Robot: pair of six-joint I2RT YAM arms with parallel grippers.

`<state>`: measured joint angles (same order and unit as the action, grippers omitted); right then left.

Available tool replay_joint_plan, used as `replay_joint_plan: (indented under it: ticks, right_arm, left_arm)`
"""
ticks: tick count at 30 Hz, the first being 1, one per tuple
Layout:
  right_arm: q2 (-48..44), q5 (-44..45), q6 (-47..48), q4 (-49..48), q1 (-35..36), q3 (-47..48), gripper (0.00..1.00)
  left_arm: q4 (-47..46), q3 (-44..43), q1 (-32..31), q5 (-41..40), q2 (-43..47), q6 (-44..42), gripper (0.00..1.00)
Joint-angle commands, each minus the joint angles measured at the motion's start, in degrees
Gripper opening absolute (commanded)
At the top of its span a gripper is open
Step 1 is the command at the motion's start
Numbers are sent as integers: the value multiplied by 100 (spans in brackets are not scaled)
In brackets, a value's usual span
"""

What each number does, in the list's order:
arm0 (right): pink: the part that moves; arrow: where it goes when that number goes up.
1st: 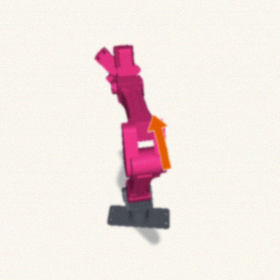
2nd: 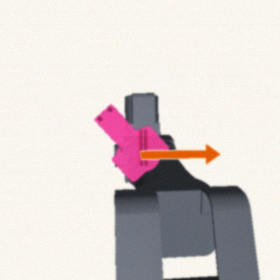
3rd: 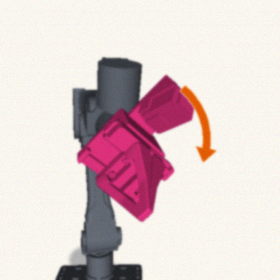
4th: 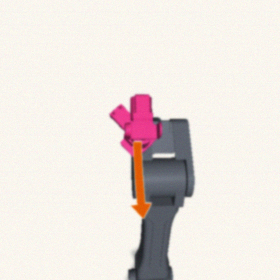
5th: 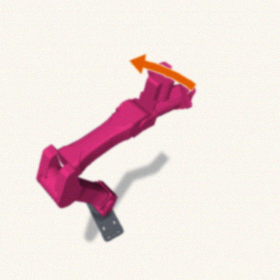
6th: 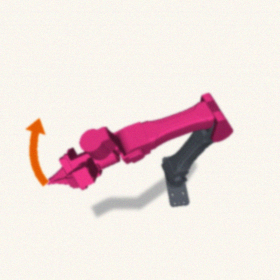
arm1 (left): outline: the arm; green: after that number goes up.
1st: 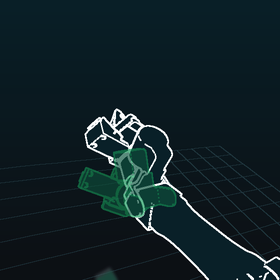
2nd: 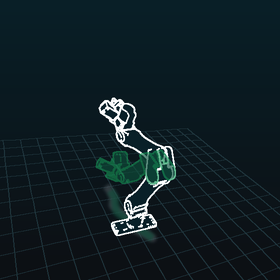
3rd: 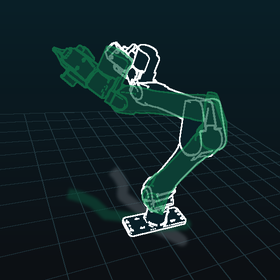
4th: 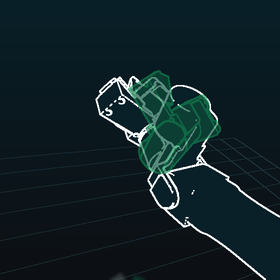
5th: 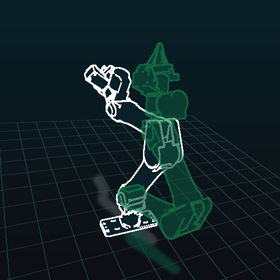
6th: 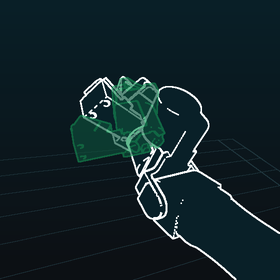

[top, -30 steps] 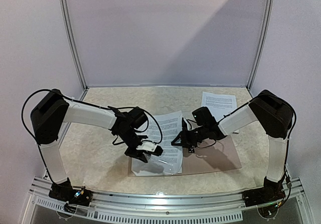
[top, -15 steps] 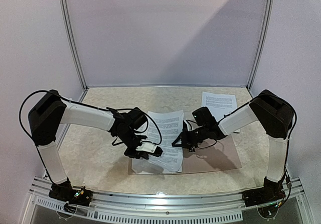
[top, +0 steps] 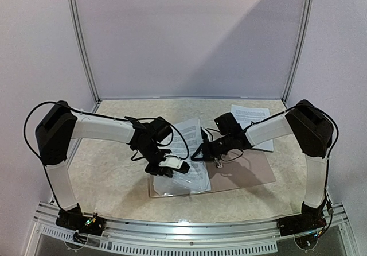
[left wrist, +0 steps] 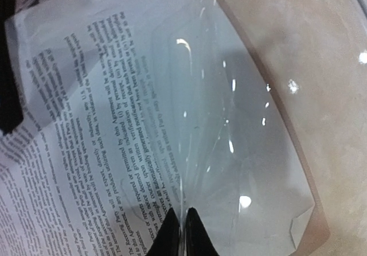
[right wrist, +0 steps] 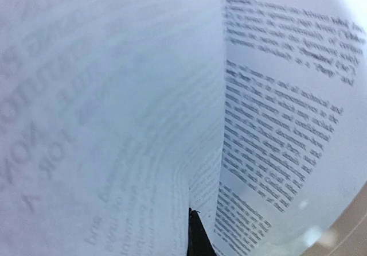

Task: Put the files into the folder
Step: Insert the folder to form pockets on the folder.

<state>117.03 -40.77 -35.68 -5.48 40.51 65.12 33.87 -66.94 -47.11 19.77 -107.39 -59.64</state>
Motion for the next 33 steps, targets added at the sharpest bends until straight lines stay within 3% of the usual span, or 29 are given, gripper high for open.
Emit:
replay_joint_plan:
  ticks: [1, 7, 14, 20, 27, 33]
  right_arm:
    - [351, -349, 519, 491, 47, 310, 0]
    - [405, -169, 723, 908, 15, 419, 0]
    - [232, 440, 731, 1103, -47, 441, 17]
    - [171, 571, 557, 1018, -49, 422, 14]
    - [184, 495, 493, 969, -52, 399, 10]
    - [169, 518, 492, 1004, -48, 392, 11]
  left_arm:
    - [392, -307, -61, 18, -329, -158, 10]
    - [627, -513, -61, -72, -459, -291, 14]
    - [711, -659, -69, -68, -485, -293, 15]
    - [864, -831, -79, 70, -574, -277, 32]
    - [1271, -1133, -114, 27, -852, -355, 33]
    - [1212, -1244, 16, -121, -904, -194, 47]
